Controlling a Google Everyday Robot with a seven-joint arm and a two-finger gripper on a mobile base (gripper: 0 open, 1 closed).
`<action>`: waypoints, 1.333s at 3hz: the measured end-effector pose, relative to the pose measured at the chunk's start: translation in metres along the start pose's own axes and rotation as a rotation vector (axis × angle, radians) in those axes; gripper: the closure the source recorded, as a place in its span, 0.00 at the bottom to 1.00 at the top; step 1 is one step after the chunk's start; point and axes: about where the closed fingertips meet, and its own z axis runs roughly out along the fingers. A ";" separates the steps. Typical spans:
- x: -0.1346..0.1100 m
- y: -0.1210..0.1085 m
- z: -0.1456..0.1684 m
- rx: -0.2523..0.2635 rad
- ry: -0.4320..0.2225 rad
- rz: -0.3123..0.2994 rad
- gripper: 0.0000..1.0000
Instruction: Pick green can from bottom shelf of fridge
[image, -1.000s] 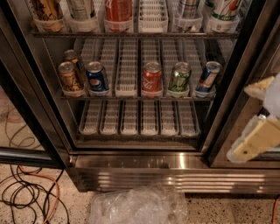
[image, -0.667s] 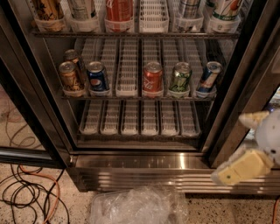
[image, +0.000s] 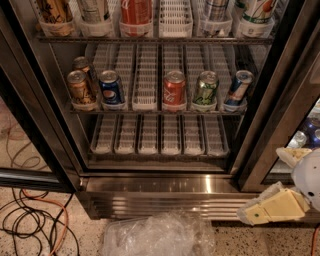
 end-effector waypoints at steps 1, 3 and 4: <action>0.023 0.006 0.028 -0.006 -0.079 0.066 0.00; 0.017 -0.004 0.050 0.127 -0.302 0.131 0.00; 0.032 0.004 0.068 0.103 -0.239 0.182 0.00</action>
Offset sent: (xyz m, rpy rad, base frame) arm 0.0810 -0.0313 -0.0221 0.5192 -0.5919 -0.5279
